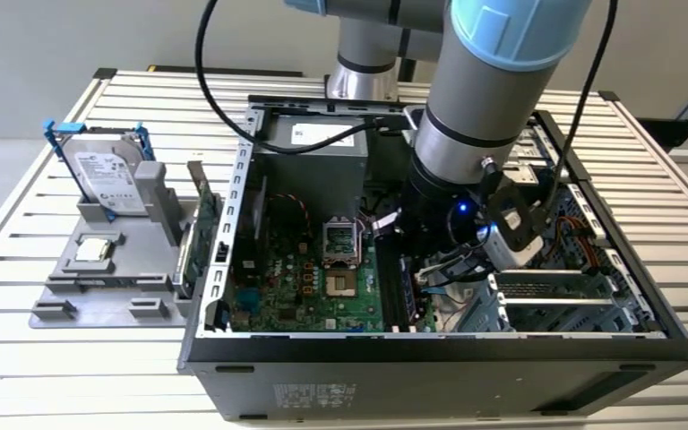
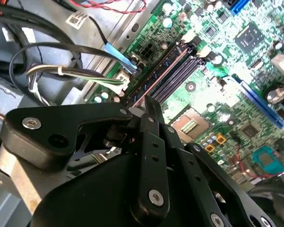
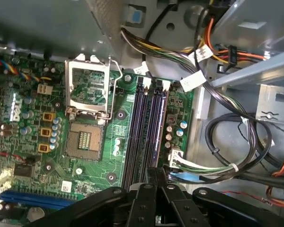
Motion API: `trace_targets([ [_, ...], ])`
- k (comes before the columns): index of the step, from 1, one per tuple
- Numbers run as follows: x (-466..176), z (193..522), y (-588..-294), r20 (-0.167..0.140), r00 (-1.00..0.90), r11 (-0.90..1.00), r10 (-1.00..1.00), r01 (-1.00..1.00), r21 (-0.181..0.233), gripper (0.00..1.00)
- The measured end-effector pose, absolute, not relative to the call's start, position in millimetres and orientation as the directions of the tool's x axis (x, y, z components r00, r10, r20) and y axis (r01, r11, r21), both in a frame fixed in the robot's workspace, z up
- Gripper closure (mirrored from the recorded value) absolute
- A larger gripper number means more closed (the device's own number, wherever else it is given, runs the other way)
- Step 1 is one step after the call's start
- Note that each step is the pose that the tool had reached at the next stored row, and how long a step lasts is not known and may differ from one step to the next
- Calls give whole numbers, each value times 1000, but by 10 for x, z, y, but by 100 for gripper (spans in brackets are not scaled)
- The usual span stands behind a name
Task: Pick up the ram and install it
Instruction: 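Press down the ram until it locks into place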
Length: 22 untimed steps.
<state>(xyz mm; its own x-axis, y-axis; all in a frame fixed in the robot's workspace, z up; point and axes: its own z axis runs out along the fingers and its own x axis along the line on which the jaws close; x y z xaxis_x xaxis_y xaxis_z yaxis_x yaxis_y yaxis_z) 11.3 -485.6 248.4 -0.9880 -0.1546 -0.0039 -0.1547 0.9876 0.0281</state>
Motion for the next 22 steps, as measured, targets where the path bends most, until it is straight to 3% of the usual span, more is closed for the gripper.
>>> trace_targets([
  [22,112,2484,-4842,-4,-873,873,-487,-487,28,100],
])
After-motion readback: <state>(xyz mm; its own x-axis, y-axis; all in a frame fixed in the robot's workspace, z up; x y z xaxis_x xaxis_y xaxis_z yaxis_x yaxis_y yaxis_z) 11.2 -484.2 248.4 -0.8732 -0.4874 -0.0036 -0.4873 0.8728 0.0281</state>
